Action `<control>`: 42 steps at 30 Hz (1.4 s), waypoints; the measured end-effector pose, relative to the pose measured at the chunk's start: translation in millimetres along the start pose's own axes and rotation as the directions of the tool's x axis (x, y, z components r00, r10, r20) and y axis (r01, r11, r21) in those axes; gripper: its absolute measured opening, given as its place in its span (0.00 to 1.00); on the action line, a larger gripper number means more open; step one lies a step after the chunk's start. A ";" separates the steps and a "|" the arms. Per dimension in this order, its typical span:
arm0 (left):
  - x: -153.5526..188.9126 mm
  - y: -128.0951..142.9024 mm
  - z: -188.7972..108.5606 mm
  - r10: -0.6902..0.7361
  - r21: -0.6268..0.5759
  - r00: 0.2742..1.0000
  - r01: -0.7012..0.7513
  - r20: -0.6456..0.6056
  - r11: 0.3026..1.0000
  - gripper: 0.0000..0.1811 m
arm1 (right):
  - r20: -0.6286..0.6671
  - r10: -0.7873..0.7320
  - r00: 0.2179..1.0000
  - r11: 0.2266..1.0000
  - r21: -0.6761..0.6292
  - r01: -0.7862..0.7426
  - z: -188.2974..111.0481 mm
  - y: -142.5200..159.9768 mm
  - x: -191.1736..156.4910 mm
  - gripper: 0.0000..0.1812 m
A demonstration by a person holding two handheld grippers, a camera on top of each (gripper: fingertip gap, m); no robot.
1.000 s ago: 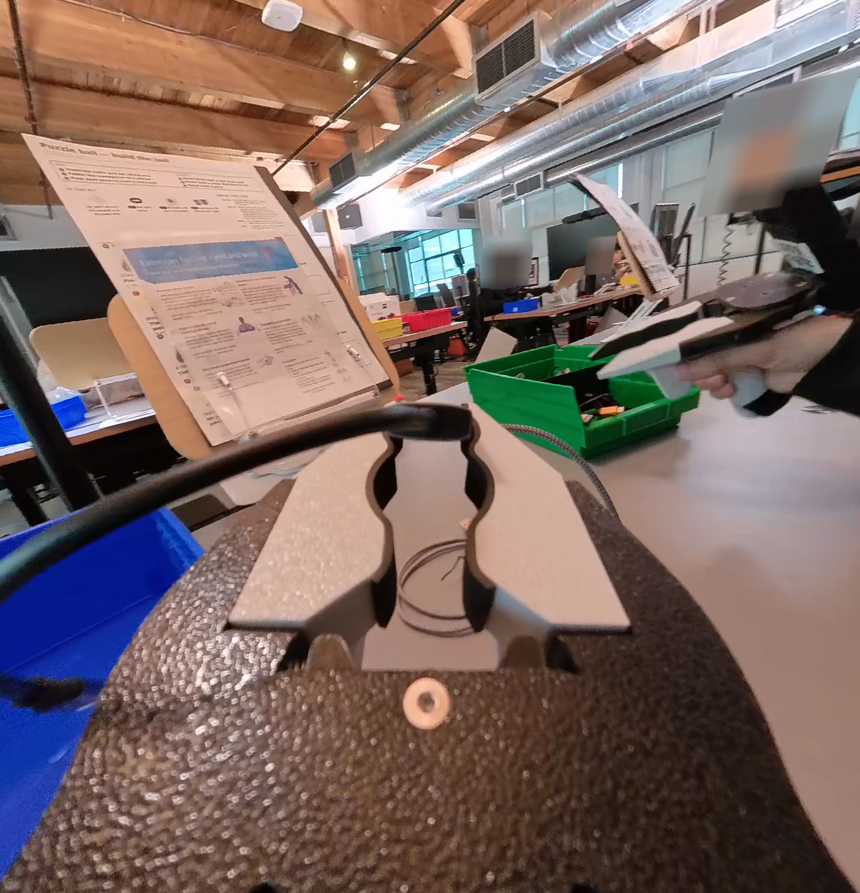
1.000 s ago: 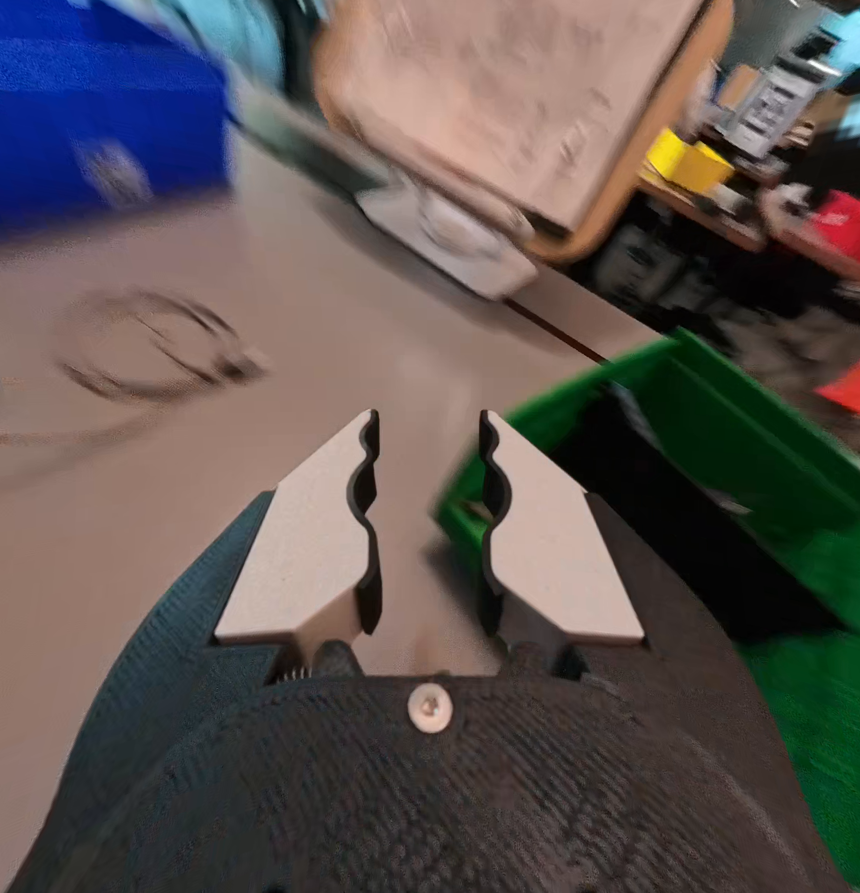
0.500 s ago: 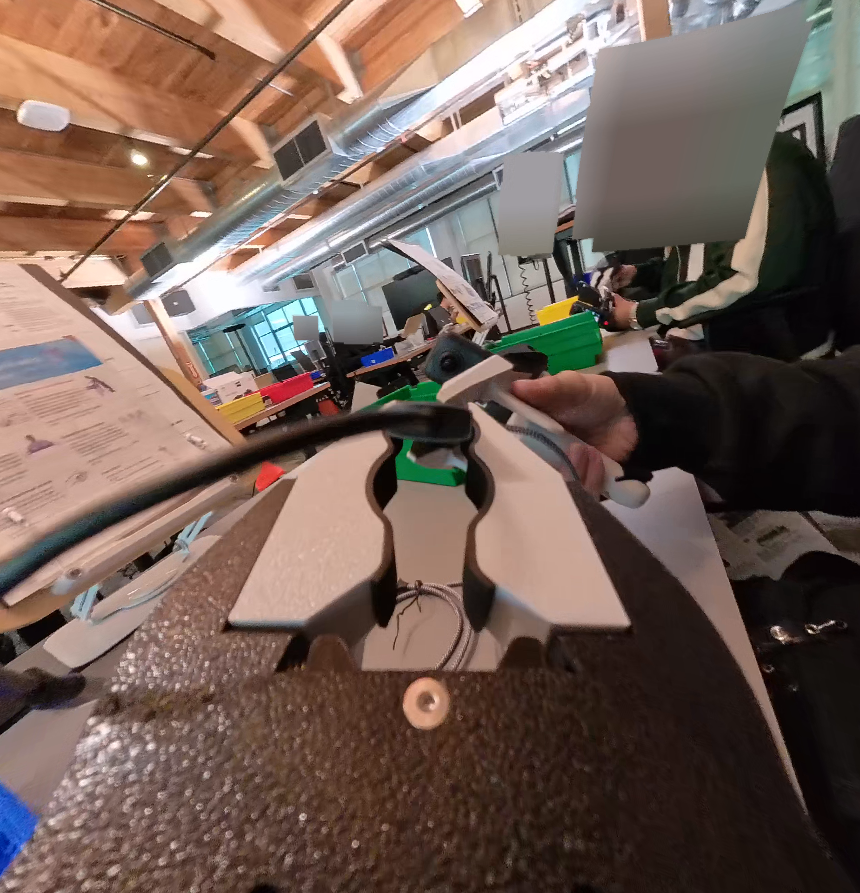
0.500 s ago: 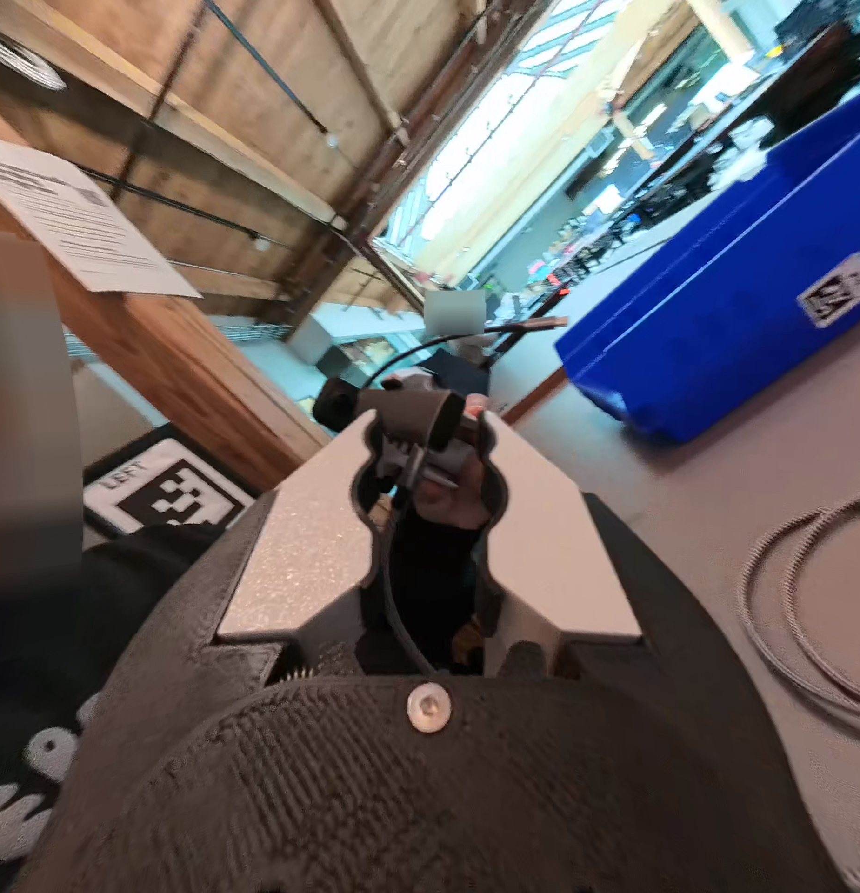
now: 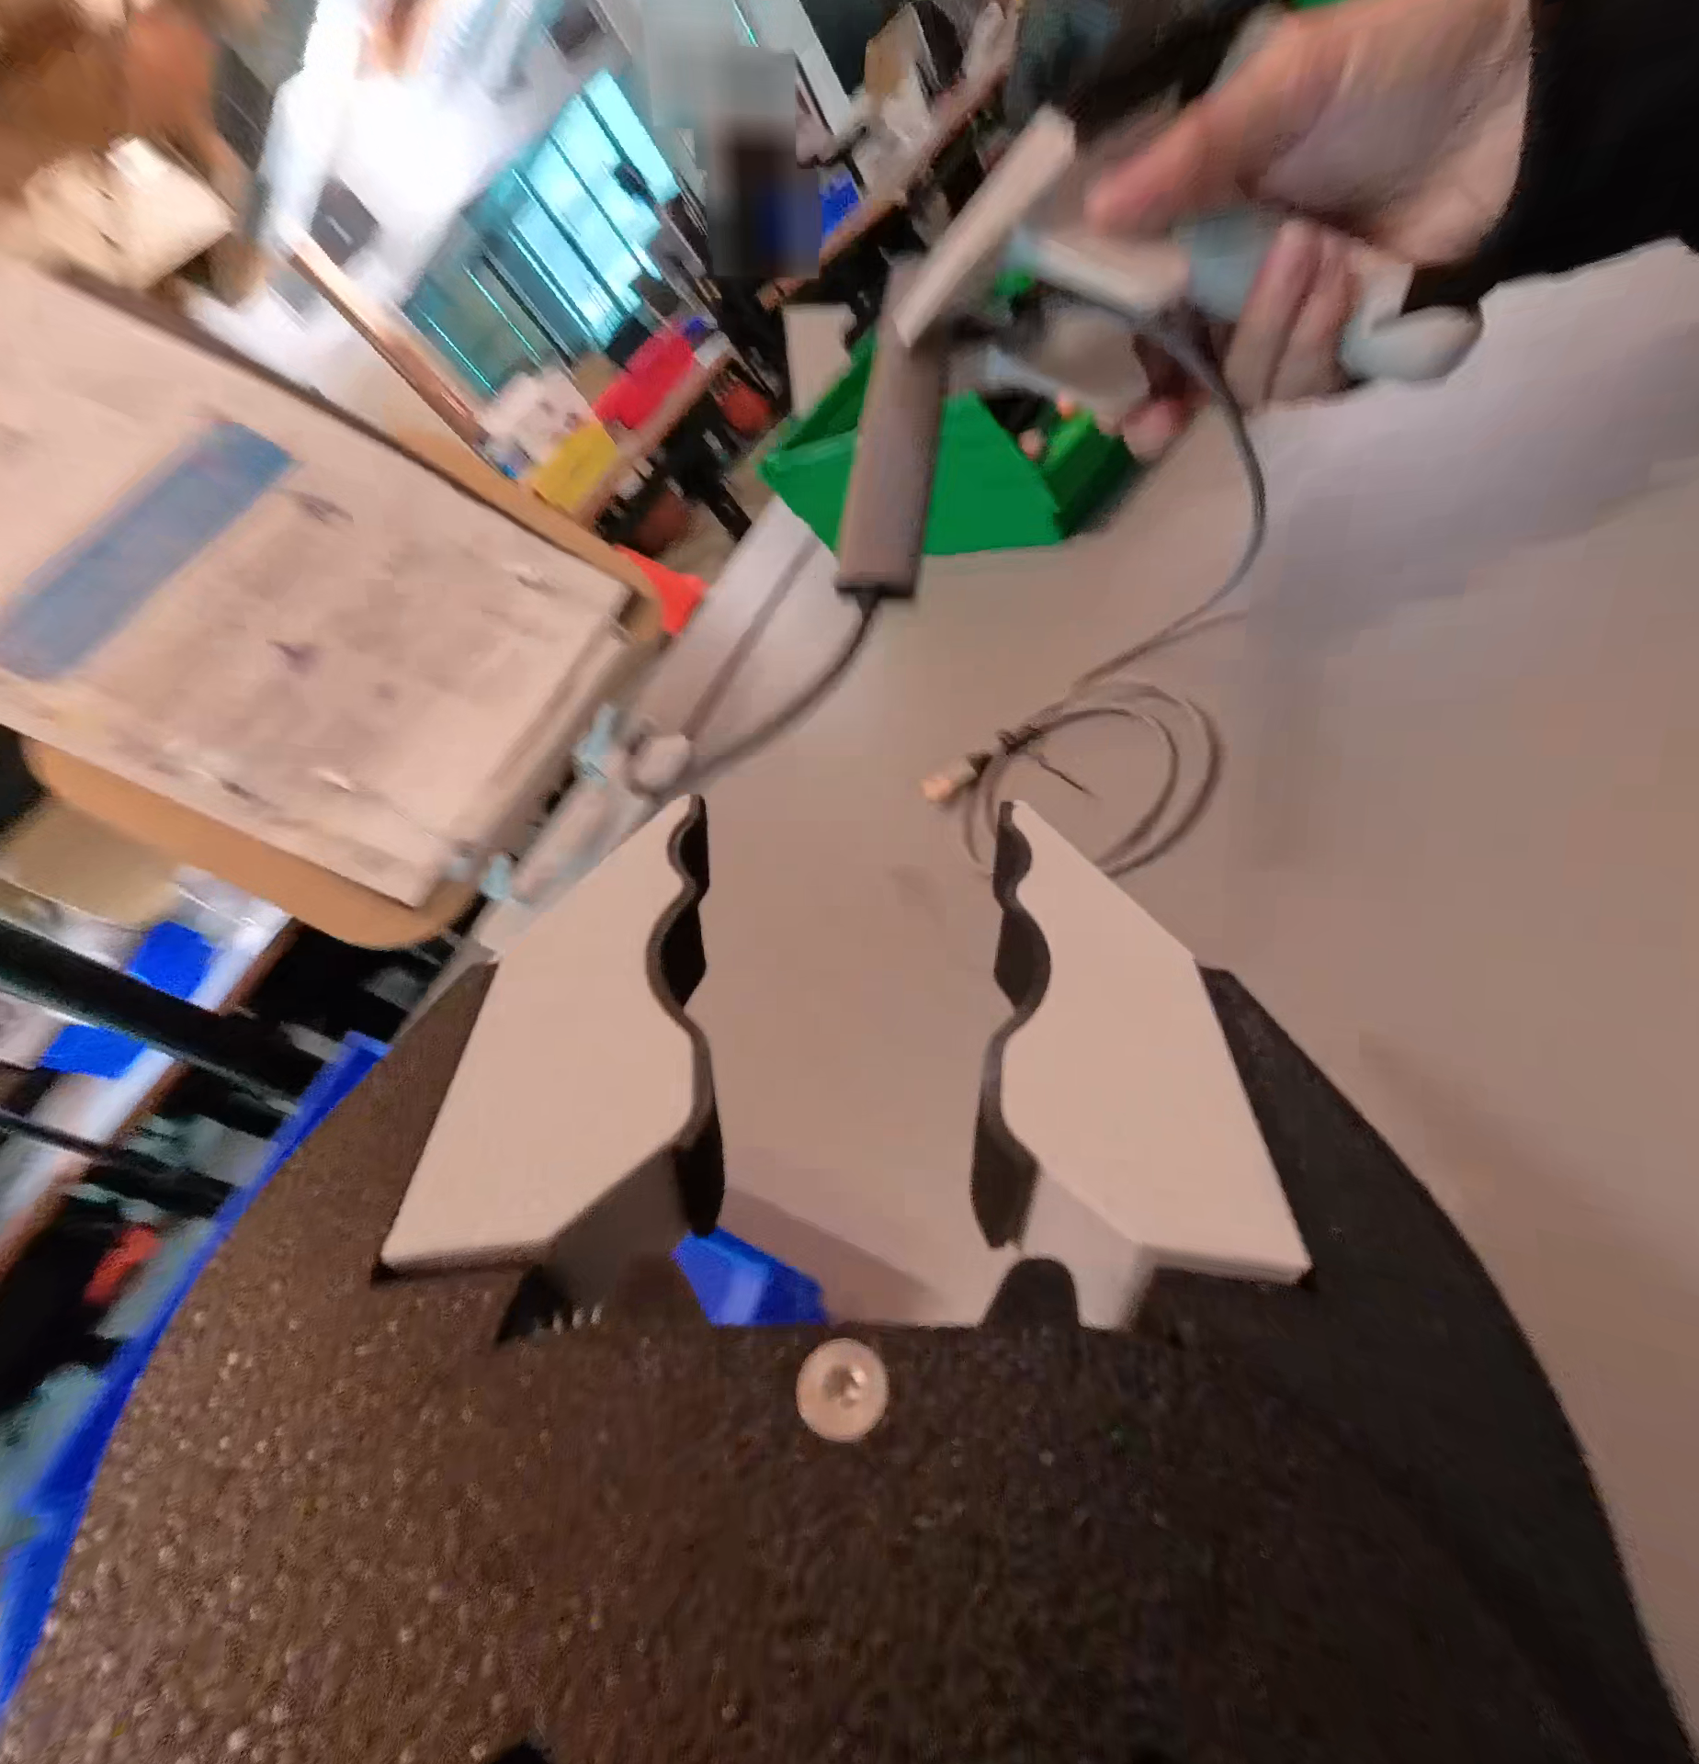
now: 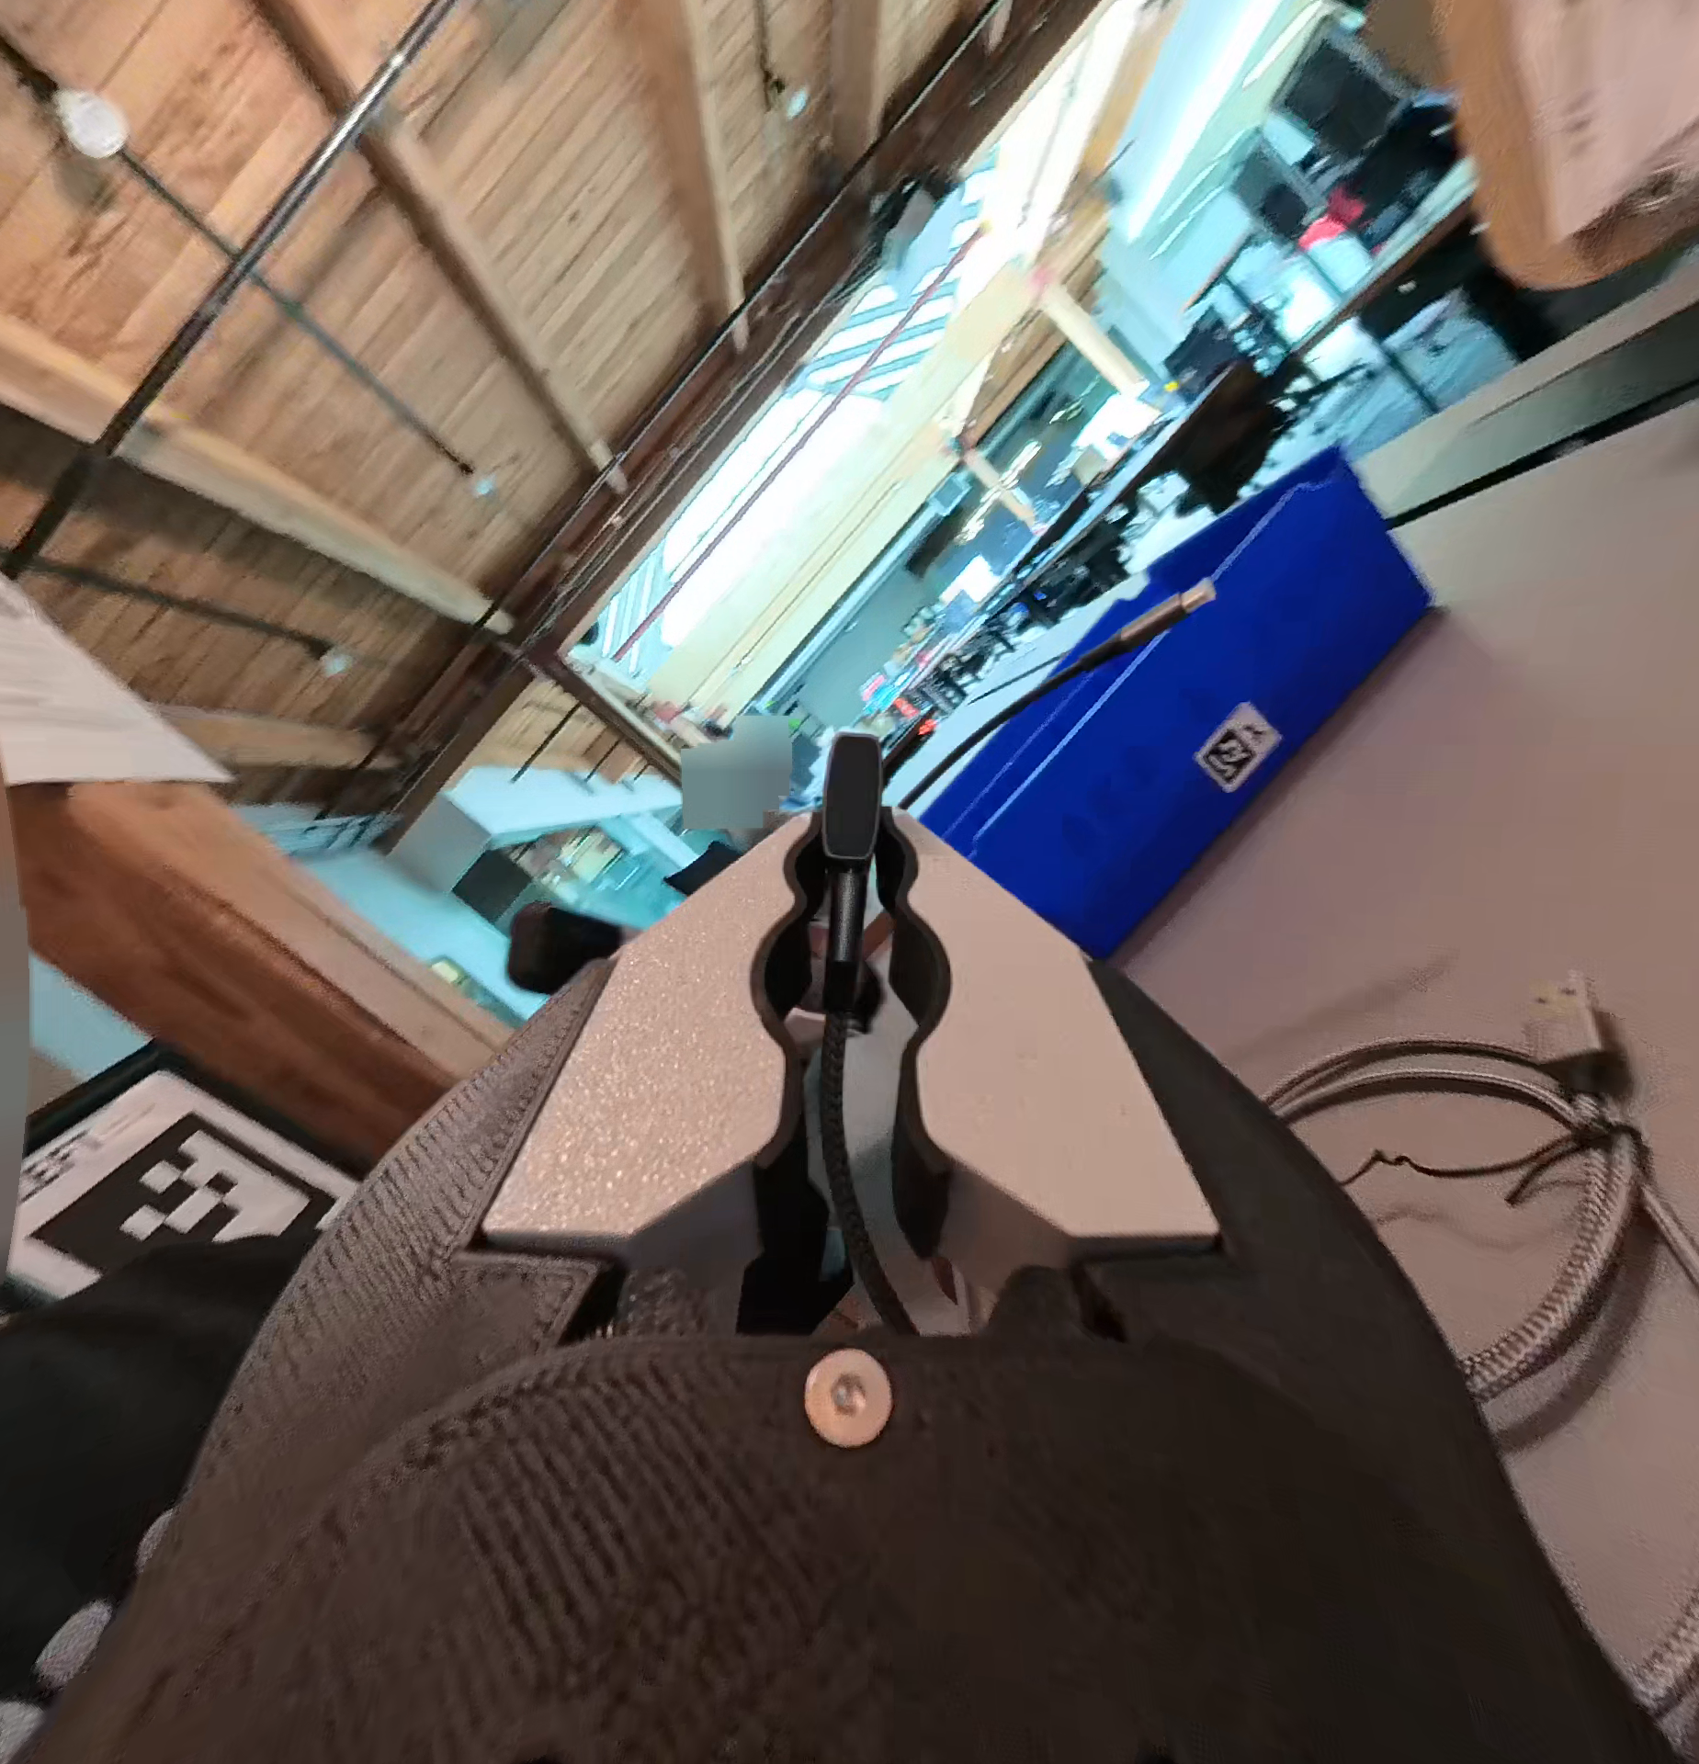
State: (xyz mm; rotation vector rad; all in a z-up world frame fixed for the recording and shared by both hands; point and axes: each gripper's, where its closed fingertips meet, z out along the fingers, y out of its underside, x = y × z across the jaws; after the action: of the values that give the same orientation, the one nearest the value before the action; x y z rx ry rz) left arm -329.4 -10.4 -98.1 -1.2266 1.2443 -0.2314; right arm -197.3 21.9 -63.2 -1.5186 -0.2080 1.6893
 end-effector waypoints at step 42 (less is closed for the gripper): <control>9.9 -6.9 49.4 -0.458 0.105 0.882 0.448 0.109 0.888 0.12 | -0.225 -0.883 0.413 0.459 -0.221 0.861 33.0 37.1 -3.8 0.19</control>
State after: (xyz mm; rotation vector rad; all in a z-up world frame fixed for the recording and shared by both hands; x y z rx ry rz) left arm -282.8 8.0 -106.8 -1.4313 0.8114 -0.5282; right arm -243.9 8.7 -74.9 -1.3068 -0.7657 0.5627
